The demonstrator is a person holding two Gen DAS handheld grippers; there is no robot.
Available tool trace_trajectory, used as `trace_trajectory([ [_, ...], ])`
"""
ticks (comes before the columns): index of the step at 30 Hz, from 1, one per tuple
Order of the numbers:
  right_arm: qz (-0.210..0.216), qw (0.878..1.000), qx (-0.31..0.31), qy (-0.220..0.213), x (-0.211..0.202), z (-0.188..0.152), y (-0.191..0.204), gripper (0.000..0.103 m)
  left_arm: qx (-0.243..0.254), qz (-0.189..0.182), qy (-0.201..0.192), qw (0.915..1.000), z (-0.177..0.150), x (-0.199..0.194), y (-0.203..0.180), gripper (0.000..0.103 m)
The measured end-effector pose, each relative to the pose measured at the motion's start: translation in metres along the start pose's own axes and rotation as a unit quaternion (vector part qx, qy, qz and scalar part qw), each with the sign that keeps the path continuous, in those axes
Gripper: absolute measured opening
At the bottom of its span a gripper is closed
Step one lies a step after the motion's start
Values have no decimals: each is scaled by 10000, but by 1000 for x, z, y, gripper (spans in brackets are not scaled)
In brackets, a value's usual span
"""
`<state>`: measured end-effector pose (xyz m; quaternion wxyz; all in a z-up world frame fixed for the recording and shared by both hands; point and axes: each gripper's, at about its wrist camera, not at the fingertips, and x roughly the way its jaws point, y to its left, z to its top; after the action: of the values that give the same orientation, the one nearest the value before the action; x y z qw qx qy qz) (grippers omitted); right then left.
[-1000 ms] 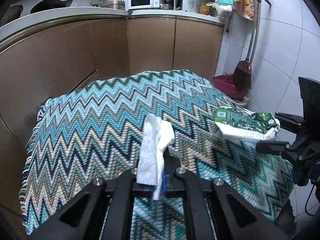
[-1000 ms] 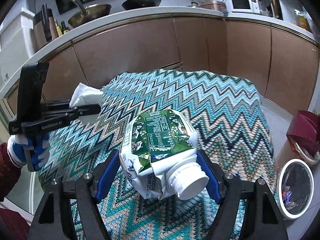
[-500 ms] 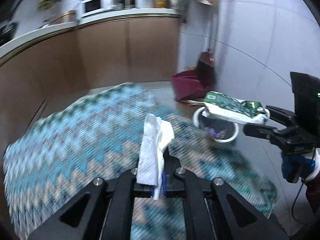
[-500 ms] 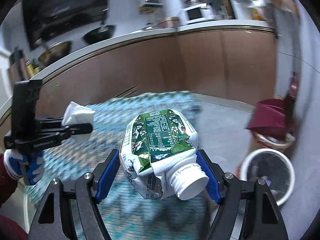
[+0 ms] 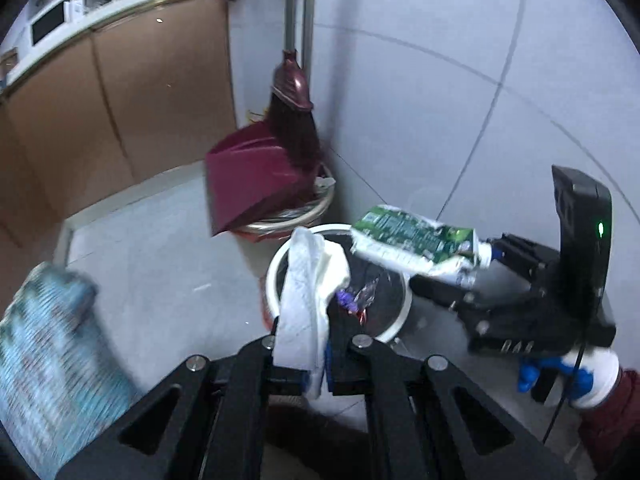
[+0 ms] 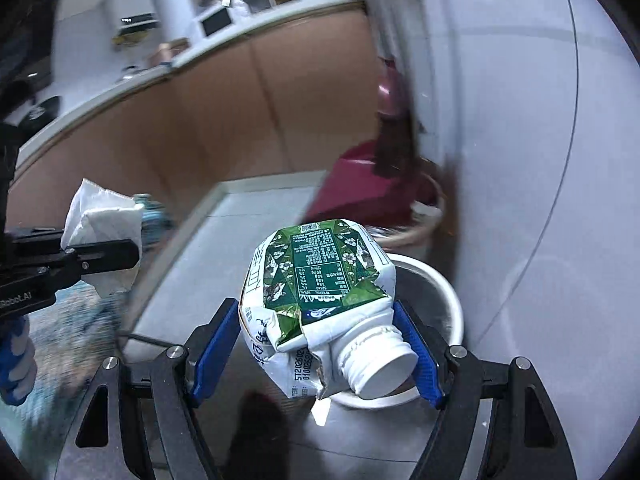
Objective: Collect trash
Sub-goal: 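Carry the tissue and milk carton over the bin and open both grippers, then move both tools back from the bin toward the blanket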
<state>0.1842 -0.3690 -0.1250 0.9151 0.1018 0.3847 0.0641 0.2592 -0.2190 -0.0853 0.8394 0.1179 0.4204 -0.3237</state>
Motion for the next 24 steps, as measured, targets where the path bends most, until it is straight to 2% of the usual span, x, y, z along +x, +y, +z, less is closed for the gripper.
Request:
trace_trajectory([
  [2,-82,9999,17,117,17,2,-10,75,-79,-131,94,9998,15,30,-1,8],
  [8,-269,9989,22,385,63,7,-33,76,-351,-403,353,9979,34,89,3,10],
  [10,-339,9983,30,472,76,5,-39,76,-500,-481,437,9966,37,106,6,21],
  [11,-386,9980,36,506,80,3,-41,78,-546,-494,459,9962,39,110,6,38],
  [12,-417,9977,59,525,82,1,-45,79,-609,-478,450,9960,39,115,7,50],
  [19,-563,9966,250,549,71,-11,-52,85,-657,-444,384,9961,37,113,7,52],
  [24,-699,9963,209,450,50,-12,-39,94,-644,-221,140,9976,30,81,2,52],
])
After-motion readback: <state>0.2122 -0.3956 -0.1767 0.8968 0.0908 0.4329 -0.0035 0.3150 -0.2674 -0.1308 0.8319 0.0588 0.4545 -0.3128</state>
